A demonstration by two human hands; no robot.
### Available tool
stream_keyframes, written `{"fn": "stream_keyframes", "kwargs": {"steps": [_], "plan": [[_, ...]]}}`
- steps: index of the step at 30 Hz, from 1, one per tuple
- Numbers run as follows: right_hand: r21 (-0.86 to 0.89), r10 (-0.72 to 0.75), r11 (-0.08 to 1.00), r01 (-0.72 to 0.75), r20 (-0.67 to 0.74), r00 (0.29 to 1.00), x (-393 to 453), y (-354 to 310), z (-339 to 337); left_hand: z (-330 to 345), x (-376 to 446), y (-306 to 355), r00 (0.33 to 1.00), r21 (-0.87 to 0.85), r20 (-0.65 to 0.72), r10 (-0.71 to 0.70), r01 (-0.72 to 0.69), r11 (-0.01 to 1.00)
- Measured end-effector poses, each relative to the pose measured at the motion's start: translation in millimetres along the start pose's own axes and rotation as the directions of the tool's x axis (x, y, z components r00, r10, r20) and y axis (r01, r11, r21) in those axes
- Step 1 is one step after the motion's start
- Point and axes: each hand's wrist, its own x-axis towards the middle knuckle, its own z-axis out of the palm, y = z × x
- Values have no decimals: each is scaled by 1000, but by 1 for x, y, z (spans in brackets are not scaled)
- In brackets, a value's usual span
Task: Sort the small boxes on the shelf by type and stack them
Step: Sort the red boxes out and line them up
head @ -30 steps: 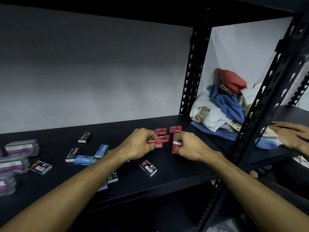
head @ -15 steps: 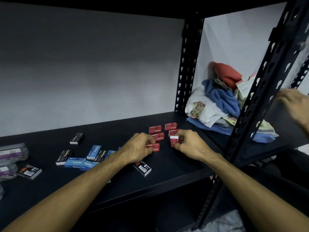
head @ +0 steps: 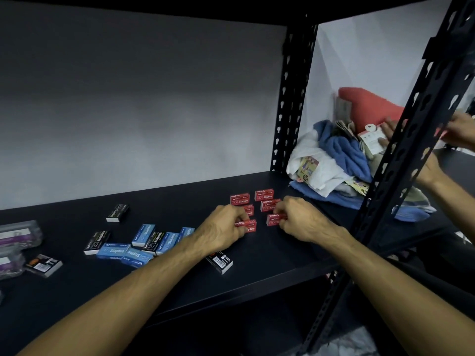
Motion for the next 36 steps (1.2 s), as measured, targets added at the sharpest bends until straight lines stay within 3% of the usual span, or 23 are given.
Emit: {"fn": "stream_keyframes", "kwargs": {"steps": [23, 32, 36], "plan": [[60, -54, 997, 58, -60, 997, 9, 15, 10, 1, -2, 20, 999, -30, -47, -4, 3, 1000], [48, -37, 998, 50, -247, 968, -2, -1, -3, -15, -22, 20, 970, 10, -231, 76, -76, 997], [47, -79, 994, 98, -310, 947, -1, -19, -6, -35, -37, 5, 967, 19, -242, 77, -74, 997]]}}
